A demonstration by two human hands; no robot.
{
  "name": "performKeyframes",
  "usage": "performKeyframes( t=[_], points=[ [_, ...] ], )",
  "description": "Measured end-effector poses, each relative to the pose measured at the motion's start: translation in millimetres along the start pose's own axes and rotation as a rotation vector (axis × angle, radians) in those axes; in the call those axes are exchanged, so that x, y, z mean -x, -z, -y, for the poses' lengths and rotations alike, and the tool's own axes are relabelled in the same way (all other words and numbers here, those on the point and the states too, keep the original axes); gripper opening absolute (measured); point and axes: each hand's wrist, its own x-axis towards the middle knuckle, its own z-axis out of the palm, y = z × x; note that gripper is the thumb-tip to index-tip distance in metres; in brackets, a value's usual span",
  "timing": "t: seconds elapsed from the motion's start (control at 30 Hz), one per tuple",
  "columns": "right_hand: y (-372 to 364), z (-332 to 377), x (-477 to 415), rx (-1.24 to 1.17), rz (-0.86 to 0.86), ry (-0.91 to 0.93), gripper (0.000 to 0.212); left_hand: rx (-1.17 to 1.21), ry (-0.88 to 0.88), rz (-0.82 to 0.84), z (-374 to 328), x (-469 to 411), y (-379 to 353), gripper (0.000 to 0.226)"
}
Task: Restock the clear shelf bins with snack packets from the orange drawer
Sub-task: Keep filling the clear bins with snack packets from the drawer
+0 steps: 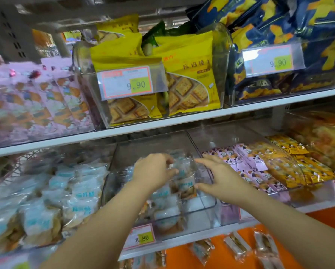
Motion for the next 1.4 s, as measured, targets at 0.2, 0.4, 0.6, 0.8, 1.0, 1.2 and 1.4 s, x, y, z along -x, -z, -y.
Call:
performKeyframes(
  t=[0.2,0.4,0.6,0.8,1.0,1.2,1.4],
  points=[
    [-1.6,31.2,11.4,0.181,-0.12,0.182,0.043,-0.136,0.001,0.226,60.4,33.9,36.4,0.052],
    [-14.6,46.8,27.6,0.262,-0.07,0.224,0.032,-0.279,0.024,0.424,65.1,55.8,29.8,0.087],
    [-5.6,34.8,42.1,0.163,-0.084,0.093,0.039,-0.221,0.002,0.241,65.0,56.9,42.7,0.071],
    [1.2,29.2,40.1,0.117,-0.072,0.106,0.036,0.552,0.014,0.024,29.9,47.7,61.0,0.014],
    [41.8,17.4,28.7,-0.084,-0.324,-0.086,0.027,0.672,0.097,0.033,-2.4,11.1,-6.3,0.017],
    [25.4,17.3,32.0,-0.053,0.006,-0.087,0.05,0.322,-0.058,0.137,-5.7,-6.1,-36.9,0.017],
    [22.5,19.0,28.9,-0.125,-0.039,-0.088,0.044,-0.184,-0.182,0.135,-30.6,-10.8,-55.9,0.022]
  ],
)
